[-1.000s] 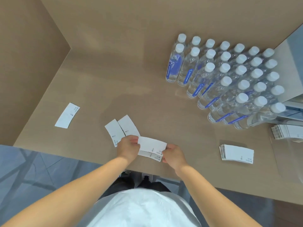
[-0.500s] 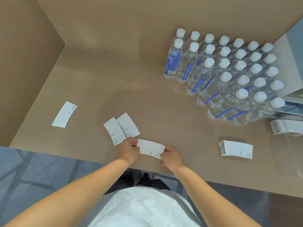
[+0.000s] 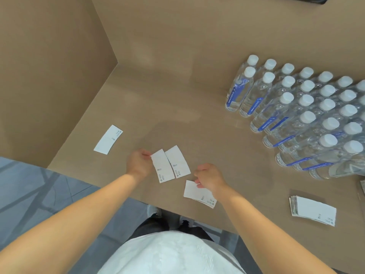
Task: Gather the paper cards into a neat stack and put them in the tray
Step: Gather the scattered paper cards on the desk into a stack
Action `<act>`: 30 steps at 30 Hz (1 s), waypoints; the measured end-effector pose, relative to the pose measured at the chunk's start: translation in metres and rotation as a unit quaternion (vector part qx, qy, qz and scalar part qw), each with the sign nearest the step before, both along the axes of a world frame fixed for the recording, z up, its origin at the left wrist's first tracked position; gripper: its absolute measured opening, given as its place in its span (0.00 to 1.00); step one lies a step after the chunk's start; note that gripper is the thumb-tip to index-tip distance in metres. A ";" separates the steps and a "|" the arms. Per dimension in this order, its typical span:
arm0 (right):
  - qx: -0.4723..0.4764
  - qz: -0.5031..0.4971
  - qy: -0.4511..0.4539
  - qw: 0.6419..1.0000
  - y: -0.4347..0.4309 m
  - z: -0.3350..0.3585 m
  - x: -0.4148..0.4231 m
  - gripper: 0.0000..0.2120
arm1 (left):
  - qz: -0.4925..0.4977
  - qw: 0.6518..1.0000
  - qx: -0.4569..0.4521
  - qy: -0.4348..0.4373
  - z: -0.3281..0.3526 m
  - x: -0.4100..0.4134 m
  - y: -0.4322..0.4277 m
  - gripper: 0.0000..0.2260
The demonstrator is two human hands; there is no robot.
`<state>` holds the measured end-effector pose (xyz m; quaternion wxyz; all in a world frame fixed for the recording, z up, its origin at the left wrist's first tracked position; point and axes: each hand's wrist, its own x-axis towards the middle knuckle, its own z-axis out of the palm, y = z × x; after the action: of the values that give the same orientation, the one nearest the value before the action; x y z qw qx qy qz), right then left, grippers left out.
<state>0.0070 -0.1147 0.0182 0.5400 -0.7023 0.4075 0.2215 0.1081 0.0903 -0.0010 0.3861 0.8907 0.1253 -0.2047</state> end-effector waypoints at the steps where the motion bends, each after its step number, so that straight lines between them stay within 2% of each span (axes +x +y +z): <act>1: 0.017 0.000 0.003 1.000 0.009 -0.002 0.003 0.15 | -0.004 1.000 0.003 -0.002 -0.001 0.003 0.005 0.09; 10: 0.103 -0.058 0.040 0.992 0.067 -0.011 0.008 0.13 | -0.088 0.995 -0.002 0.046 -0.015 0.037 0.028 0.10; 16: 0.131 -0.185 0.041 0.973 0.097 -0.007 0.003 0.09 | -0.175 0.982 -0.021 0.076 -0.028 0.070 0.032 0.09; 21: 0.073 -0.331 0.062 0.939 0.129 -0.015 0.007 0.05 | -0.225 0.969 -0.045 0.090 -0.043 0.083 0.035 0.08; 24: 0.043 -0.373 0.037 0.926 0.147 -0.022 0.010 0.02 | -0.256 0.962 -0.035 0.086 -0.045 0.084 0.033 0.13; 27: 0.025 -0.394 0.023 0.918 0.165 -0.028 0.013 0.06 | -0.300 0.951 -0.026 0.076 -0.040 0.085 0.030 0.14; 30: -0.013 -0.400 0.024 0.916 0.176 -0.032 0.020 0.11 | -0.355 0.934 0.009 0.034 -0.034 0.085 0.026 0.11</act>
<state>0.0270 0.0610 -0.0141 0.5646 -0.4820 0.6700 -0.0014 0.1927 0.1163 -0.0349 0.2761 0.8730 -0.1845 -0.3571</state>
